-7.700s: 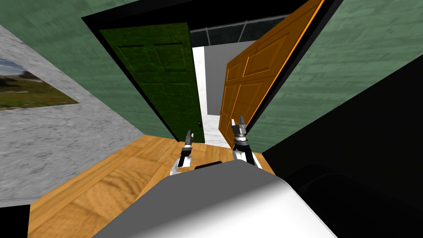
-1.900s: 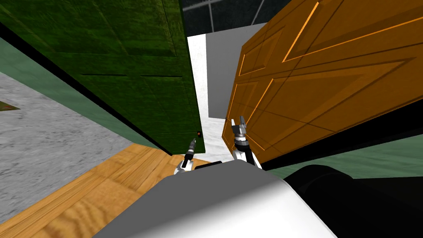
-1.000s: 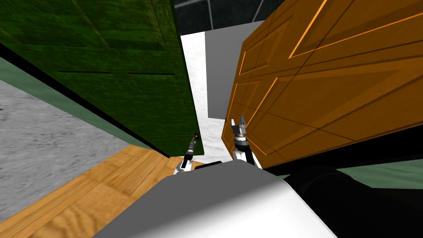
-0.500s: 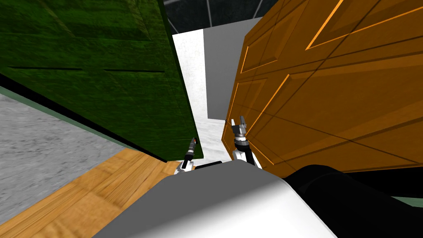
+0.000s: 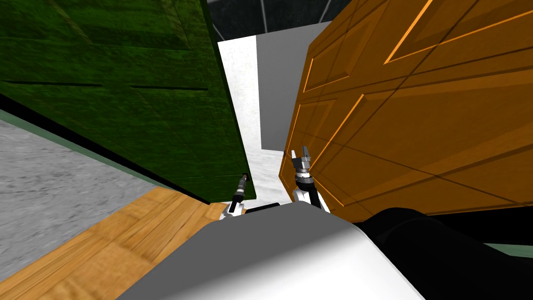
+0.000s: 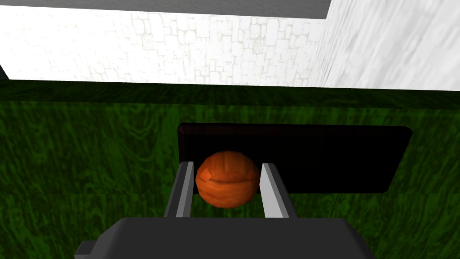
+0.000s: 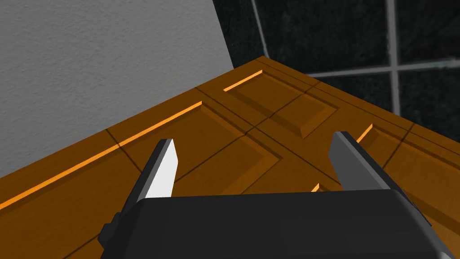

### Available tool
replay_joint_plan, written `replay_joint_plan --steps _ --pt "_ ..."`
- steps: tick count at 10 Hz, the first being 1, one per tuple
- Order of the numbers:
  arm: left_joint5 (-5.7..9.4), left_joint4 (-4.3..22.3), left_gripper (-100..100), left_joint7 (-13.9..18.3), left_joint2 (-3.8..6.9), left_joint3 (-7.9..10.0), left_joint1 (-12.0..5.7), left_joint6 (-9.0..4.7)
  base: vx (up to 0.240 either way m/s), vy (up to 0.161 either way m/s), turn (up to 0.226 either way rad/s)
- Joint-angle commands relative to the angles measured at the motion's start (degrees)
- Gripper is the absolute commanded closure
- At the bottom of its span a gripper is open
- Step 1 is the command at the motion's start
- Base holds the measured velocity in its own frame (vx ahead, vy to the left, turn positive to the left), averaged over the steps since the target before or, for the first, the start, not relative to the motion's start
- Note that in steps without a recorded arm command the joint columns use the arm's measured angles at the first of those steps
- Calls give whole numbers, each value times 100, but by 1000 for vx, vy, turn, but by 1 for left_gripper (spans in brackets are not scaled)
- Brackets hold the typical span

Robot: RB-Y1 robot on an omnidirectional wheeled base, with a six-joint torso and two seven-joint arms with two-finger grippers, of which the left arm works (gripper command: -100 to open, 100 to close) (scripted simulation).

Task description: Push the door open

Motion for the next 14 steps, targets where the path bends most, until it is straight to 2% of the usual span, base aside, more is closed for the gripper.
replay_joint_plan --steps 1,2,4,7,8,10,11,14 --pt "4 -8 100 4 2 5 -4 -12 0 0 0" --pt "106 35 100 -91 61 26 -26 -15 100 -33 56" --pt "208 68 100 -179 105 52 -53 -29 174 1 76" --pt "208 68 100 -179 105 52 -53 -29 72 -17 -8" --pt "337 109 100 -290 147 84 -87 -48 111 5 115" --pt "486 157 100 -419 180 121 -126 -70 198 -24 137" --pt "419 -65 -100 -366 111 51 31 67 -35 -48 76" --pt "435 -89 -100 -351 77 51 23 110 -183 -48 21"
